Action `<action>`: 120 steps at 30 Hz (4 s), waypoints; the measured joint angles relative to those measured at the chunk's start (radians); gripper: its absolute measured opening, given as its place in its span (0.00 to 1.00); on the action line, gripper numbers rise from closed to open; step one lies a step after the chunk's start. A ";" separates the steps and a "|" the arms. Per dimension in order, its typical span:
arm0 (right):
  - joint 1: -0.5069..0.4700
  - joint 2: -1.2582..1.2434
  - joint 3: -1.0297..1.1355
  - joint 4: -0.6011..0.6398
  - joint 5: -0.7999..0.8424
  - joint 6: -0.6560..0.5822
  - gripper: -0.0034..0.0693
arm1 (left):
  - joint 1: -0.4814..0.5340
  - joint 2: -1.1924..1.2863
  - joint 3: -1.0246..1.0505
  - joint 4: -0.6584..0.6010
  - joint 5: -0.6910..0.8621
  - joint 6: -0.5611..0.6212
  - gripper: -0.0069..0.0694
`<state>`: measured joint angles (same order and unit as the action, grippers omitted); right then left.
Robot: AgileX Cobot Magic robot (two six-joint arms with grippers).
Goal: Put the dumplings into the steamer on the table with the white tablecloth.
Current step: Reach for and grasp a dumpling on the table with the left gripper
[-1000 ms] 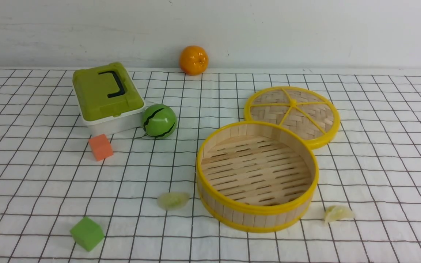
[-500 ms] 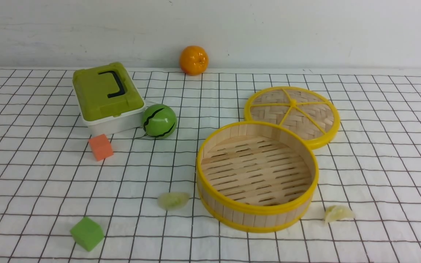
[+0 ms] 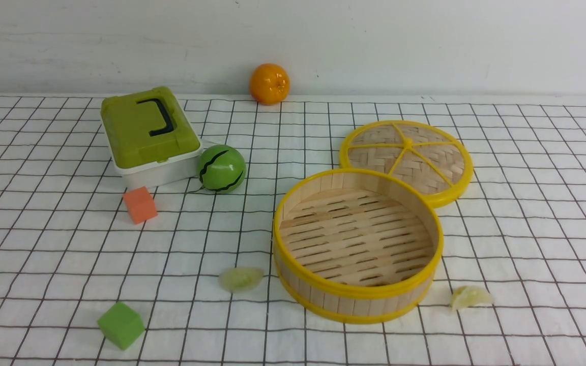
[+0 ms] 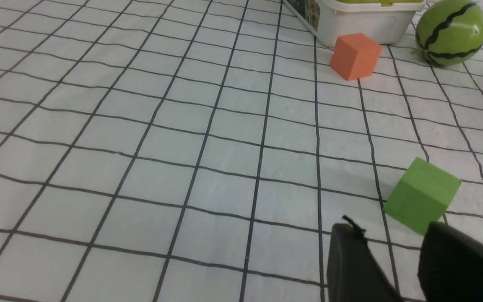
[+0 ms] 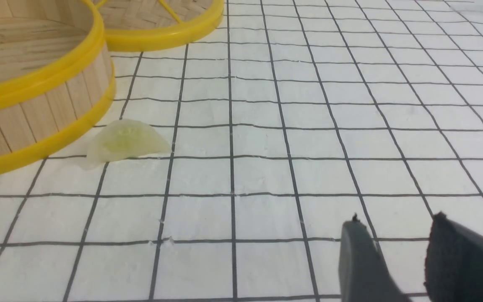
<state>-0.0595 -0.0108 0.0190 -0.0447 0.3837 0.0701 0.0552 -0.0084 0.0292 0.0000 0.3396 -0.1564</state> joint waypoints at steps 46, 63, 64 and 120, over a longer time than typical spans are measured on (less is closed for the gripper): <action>0.000 0.219 -0.391 1.270 0.002 -0.647 0.22 | 0.000 0.444 -0.680 -0.644 0.426 0.180 0.40; 0.186 0.750 -0.781 1.001 0.597 -0.846 0.02 | -0.548 1.314 -1.194 -0.074 0.816 0.141 0.41; 0.186 0.750 -0.781 1.001 0.610 -0.846 0.02 | -0.560 1.346 -1.211 -0.068 0.816 0.141 0.41; 0.188 0.747 -0.782 0.987 0.721 -0.838 0.08 | -0.585 1.846 -1.731 -0.200 0.574 0.174 0.45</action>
<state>0.1286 0.7365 -0.7626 0.9419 1.1051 -0.7680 -0.5302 1.8372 -1.7021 -0.2003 0.9139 0.0179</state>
